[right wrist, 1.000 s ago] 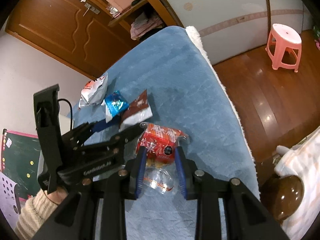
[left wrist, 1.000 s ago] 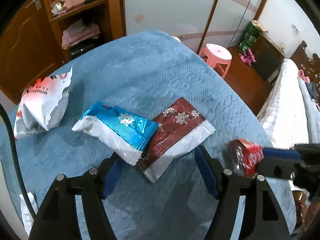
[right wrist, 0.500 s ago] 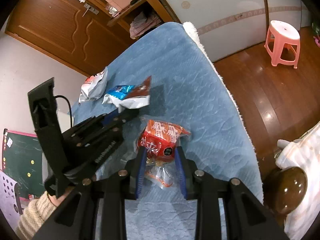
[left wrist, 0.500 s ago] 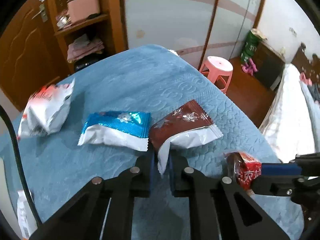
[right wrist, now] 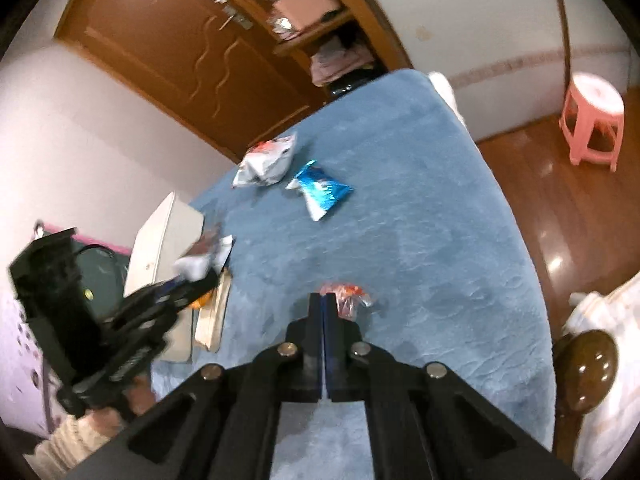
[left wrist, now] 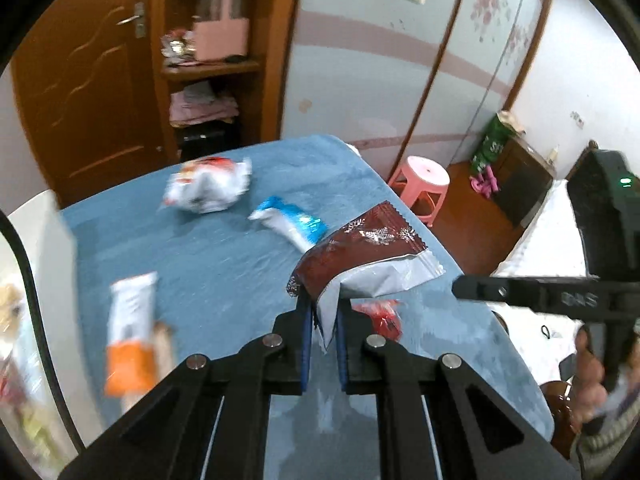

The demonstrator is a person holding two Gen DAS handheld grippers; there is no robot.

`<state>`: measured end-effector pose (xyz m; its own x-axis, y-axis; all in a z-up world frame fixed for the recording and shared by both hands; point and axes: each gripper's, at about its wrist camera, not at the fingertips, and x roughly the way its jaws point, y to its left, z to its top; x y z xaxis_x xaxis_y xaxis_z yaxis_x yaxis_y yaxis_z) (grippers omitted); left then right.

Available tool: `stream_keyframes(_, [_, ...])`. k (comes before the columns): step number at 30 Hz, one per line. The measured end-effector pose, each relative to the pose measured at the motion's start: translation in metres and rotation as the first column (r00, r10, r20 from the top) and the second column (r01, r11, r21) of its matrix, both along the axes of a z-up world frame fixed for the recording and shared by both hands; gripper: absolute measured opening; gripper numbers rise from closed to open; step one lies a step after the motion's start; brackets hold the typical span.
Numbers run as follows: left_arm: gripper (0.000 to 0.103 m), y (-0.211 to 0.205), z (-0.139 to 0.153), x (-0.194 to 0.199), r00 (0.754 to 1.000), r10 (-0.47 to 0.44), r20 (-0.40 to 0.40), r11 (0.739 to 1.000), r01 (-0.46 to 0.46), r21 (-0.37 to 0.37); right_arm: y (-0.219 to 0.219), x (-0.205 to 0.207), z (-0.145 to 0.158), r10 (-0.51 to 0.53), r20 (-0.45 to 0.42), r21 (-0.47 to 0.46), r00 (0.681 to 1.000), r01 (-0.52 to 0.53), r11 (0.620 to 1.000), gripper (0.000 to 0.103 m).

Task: Organize snacks
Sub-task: 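Grasp the brown wrapped snack with the left tool while the right tool holds the red bag, then carry the brown snack and red candy bag over the tray and release them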

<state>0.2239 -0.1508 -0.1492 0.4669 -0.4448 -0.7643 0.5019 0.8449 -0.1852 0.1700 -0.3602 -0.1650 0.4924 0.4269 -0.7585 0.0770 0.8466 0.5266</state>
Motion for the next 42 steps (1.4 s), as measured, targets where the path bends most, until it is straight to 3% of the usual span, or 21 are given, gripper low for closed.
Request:
stream_keyframes(4, [0.008,0.050,0.025,-0.031,0.998,0.061,0.012,0.998,-0.061,0.001,0.020,-0.004,0.001,0.039,-0.028,-0.064,0.999,-0.040,0.997,0.000])
stream_keyframes(7, [0.008,0.091,0.046,-0.053,0.993,0.116,0.020,0.993,-0.116,-0.026,0.027,-0.008,-0.011,0.034,-0.048,-0.062,0.998,-0.037,0.997,0.002])
stream_keyframes(8, [0.008,0.107,0.054,-0.060,0.990,0.139,0.026,0.990,-0.138,-0.033,0.026,-0.008,-0.016,0.022,-0.054,-0.063,0.998,-0.025,0.998,0.008])
stream_keyframes(12, [0.008,0.150,0.073,-0.083,0.978,0.201,0.051,0.979,-0.199,-0.043,0.018,-0.008,-0.030,-0.057,-0.054,-0.093,0.997,0.052,0.994,0.049])
stream_keyframes(18, [0.008,0.197,0.086,-0.104,0.955,0.288,0.067,0.957,-0.284,-0.059,0.019,0.008,-0.054,-0.107,-0.118,-0.052,0.987,0.102,0.993,0.050])
stream_keyframes(21, [0.008,0.215,0.091,-0.106,0.944,0.323,0.068,0.945,-0.318,-0.076,0.035,0.021,-0.066,-0.094,-0.156,-0.089,0.983,0.080,0.993,0.050])
stream_keyframes(25, [0.008,0.237,0.098,-0.109,0.929,0.362,0.082,0.931,-0.355,-0.085,0.063,0.034,-0.073,-0.086,-0.180,-0.217,0.980,0.046,0.975,0.052])
stream_keyframes(28, [0.008,0.250,0.103,-0.110,0.918,0.387,0.090,0.921,-0.380,-0.089,0.085,0.039,-0.071,-0.056,-0.189,-0.273,0.980,0.002,0.962,0.045])
stream_keyframes(31, [0.008,0.268,0.112,-0.111,0.904,0.415,0.104,0.909,-0.408,-0.089,0.110,0.038,-0.055,0.007,-0.166,-0.272,0.986,-0.053,0.961,0.044])
stream_keyframes(36, [0.008,0.303,0.128,-0.109,0.882,0.457,0.117,0.889,-0.450,-0.082,0.169,0.030,0.016,0.144,-0.033,-0.316,0.989,-0.147,0.937,0.044])
stream_keyframes(42, [0.008,0.340,0.158,-0.096,0.853,0.501,0.147,0.865,-0.498,-0.054,0.242,0.028,0.122,0.299,0.138,-0.385,0.944,-0.227,0.895,0.044])
